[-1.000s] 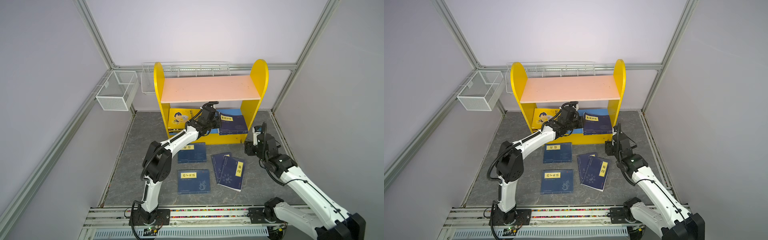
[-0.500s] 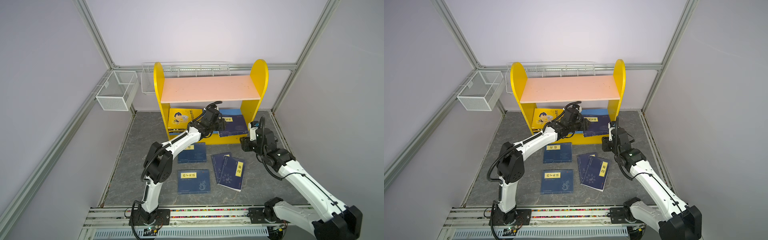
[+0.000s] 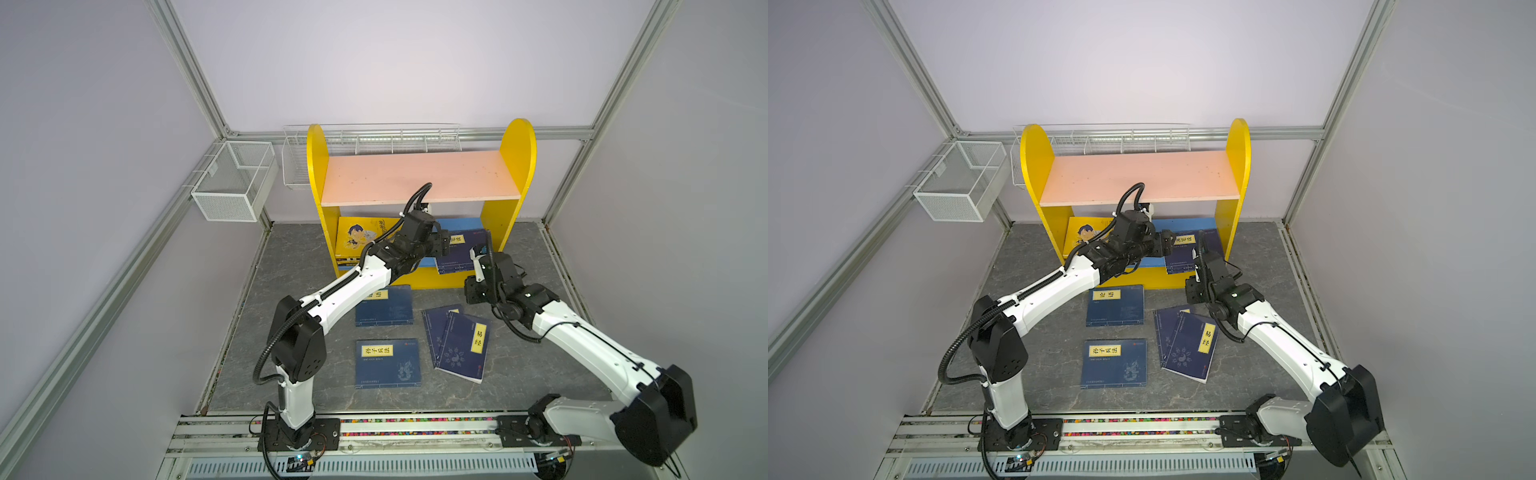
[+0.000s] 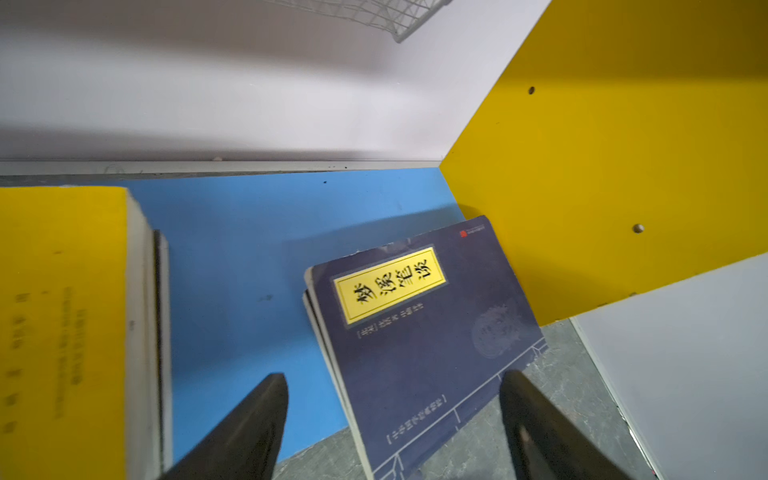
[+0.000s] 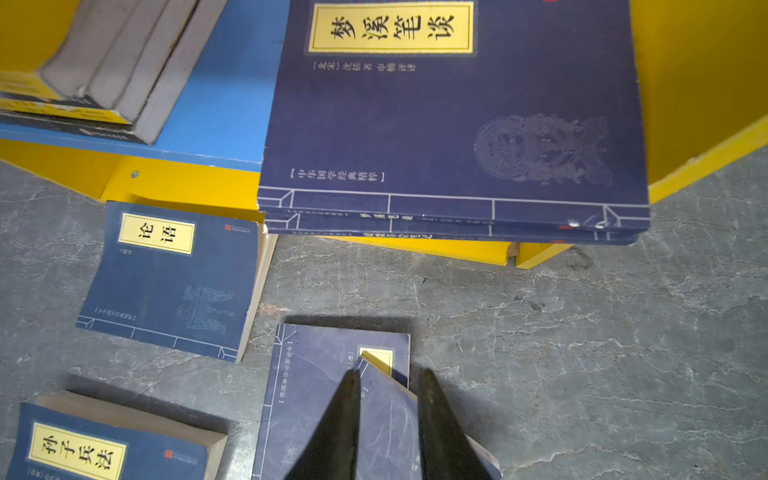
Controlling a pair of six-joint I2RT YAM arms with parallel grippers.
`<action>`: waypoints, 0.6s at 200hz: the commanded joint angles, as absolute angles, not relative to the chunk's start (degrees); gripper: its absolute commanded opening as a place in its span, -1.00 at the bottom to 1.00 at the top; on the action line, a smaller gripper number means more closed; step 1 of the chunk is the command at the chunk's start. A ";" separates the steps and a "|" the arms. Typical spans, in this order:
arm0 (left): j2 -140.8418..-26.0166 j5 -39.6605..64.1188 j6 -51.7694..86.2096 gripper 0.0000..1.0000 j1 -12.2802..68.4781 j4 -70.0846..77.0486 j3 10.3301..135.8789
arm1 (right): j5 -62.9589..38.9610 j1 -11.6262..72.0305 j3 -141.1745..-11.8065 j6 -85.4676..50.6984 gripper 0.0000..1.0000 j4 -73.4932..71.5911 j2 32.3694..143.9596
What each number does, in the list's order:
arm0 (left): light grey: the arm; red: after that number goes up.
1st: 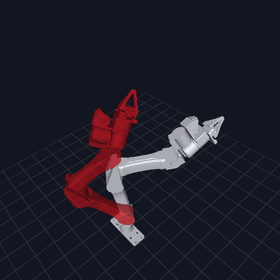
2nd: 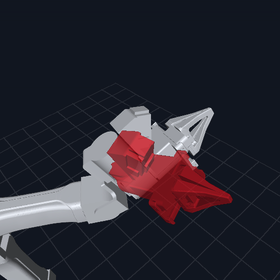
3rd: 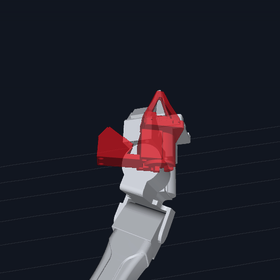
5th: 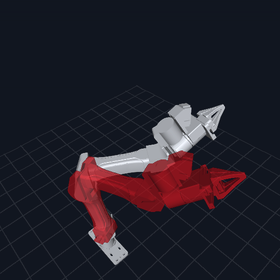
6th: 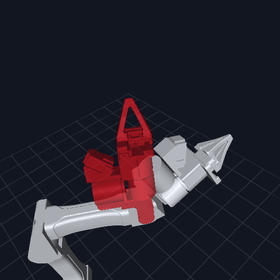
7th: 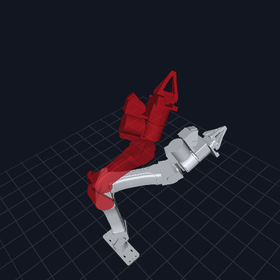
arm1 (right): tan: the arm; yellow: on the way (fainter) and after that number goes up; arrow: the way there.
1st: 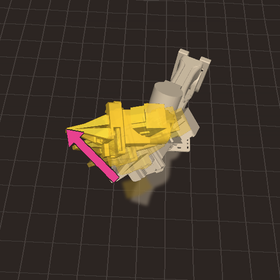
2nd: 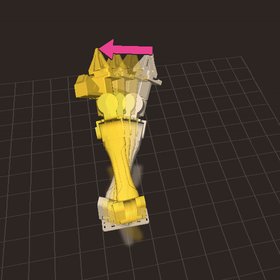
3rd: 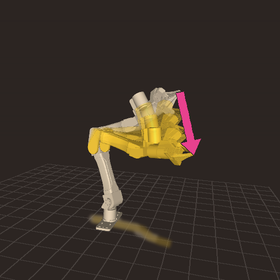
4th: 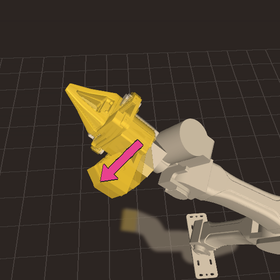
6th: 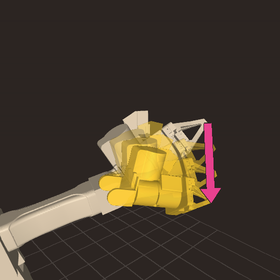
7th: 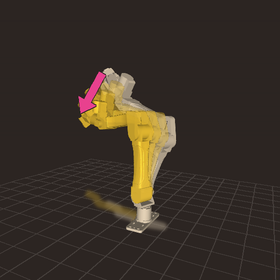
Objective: Stacking books/files
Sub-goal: Move the books to the bookshelf.
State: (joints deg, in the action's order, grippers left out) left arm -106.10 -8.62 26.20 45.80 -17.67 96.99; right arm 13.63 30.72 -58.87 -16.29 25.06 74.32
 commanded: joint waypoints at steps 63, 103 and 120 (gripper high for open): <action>-85.22 -17.86 29.20 0.61 45.60 -10.20 74.25 | 14.47 31.25 -65.95 -20.50 -0.42 24.26 86.10; -80.75 -20.37 31.71 0.61 45.54 -11.22 67.84 | 13.89 30.16 -68.90 -21.61 -0.43 24.57 90.55; -80.16 -20.65 31.87 0.61 45.53 -11.51 67.06 | 13.83 29.78 -69.08 -21.27 -0.42 23.84 90.87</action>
